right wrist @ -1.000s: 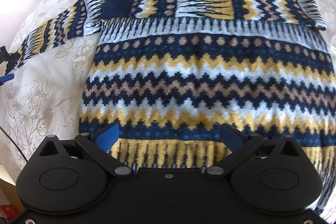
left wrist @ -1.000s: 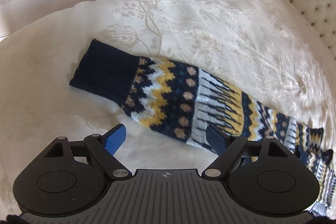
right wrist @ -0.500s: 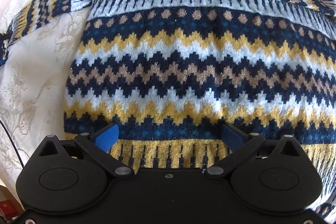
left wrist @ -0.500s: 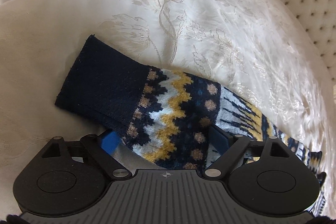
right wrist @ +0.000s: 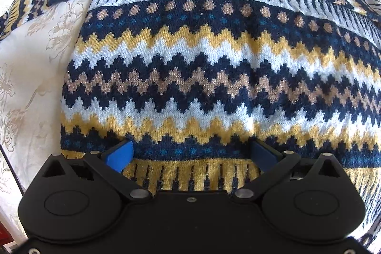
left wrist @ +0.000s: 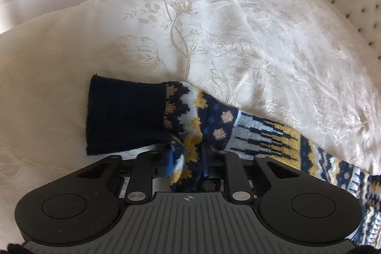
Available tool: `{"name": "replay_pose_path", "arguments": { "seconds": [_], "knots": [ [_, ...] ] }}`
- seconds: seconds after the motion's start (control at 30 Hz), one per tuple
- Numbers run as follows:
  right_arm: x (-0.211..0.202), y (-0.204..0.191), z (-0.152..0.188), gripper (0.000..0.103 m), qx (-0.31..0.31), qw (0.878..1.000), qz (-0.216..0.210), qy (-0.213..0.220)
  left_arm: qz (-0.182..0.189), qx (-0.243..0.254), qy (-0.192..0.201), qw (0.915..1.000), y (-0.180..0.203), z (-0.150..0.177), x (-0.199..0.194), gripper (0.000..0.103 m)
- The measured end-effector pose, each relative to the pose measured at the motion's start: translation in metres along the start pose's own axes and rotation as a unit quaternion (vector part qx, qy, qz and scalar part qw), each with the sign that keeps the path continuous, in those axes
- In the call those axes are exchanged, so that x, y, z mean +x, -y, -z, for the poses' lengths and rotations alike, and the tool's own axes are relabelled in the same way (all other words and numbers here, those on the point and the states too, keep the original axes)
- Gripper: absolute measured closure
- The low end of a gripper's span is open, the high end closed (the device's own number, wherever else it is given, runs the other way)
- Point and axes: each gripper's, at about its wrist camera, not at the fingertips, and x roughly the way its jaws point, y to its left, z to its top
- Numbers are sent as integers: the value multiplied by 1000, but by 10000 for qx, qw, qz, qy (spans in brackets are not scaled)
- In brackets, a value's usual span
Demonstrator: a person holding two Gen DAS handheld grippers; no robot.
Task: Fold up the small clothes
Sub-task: 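Lift the cuff with the left gripper and fold the sleeve across the body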
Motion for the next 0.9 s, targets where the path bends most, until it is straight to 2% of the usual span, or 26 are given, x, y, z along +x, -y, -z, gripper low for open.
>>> {"name": "replay_pose_path", "arguments": {
  "seconds": [0.07,0.17,0.27,0.5,0.7,0.9],
  "knots": [
    [-2,4,-1,0,25,10000,-58,-64,-27,182,56,9998,10,-2,-9,91],
    [-10,9,-5,0,48,9999,-166,0,97,542,229,9982,29,-4,-30,91],
    [-25,11,-2,8,82,9993,-200,316,398,726,384,9958,49,-6,-56,92],
    [-61,27,6,9,215,9938,-513,963,1117,1240,790,9828,108,2,-124,92],
    [-78,51,6,9,65,9891,-809,1230,1517,1620,983,9701,182,33,-162,92],
    [-100,99,20,9,-70,9836,-1092,1435,1808,1916,883,9606,271,87,-170,92]
  ]
}}
